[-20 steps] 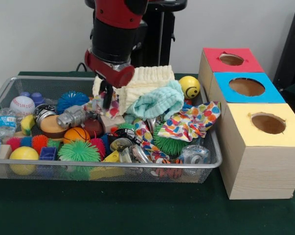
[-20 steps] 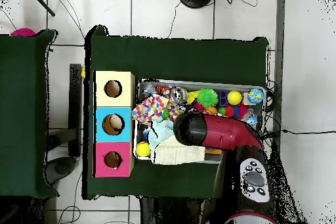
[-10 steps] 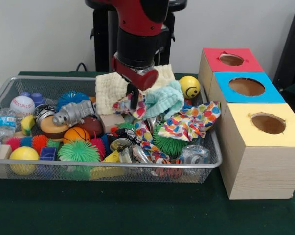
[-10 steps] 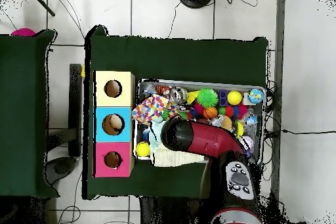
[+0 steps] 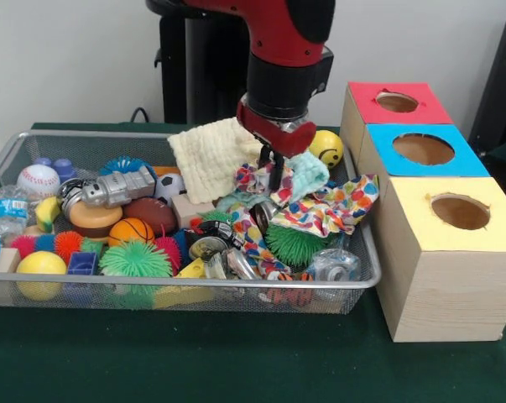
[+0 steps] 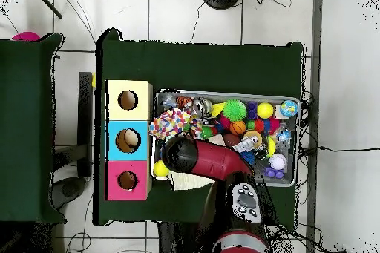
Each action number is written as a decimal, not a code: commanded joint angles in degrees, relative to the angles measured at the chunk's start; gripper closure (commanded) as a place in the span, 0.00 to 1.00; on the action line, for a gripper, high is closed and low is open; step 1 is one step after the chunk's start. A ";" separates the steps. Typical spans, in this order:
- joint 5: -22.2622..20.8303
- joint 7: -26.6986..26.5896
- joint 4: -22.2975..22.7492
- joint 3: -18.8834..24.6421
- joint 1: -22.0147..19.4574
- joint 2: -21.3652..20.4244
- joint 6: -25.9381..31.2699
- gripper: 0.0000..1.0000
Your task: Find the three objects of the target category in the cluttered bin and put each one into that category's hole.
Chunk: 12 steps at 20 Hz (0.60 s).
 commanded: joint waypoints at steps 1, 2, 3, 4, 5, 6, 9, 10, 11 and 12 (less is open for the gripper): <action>3.42 10.61 2.69 2.67 1.23 4.25 -2.78 0.00; 3.08 10.33 2.59 2.44 1.28 4.32 -3.15 0.00; 2.75 10.05 2.49 2.22 1.32 4.39 -3.53 0.00; 2.60 9.88 2.07 1.49 1.61 4.54 -3.26 0.00; 2.45 9.71 1.66 0.77 1.91 4.68 -3.00 0.00; 3.23 10.06 1.99 1.07 1.39 4.40 -2.54 0.00; 0.96 7.53 -1.39 -2.67 2.39 4.03 0.36 0.00; -0.81 5.32 -3.25 -3.86 2.17 4.18 0.56 0.00; -2.37 2.93 -4.89 -4.96 1.63 4.03 2.70 0.00; -3.10 1.12 -5.83 -5.24 0.77 3.51 4.62 0.00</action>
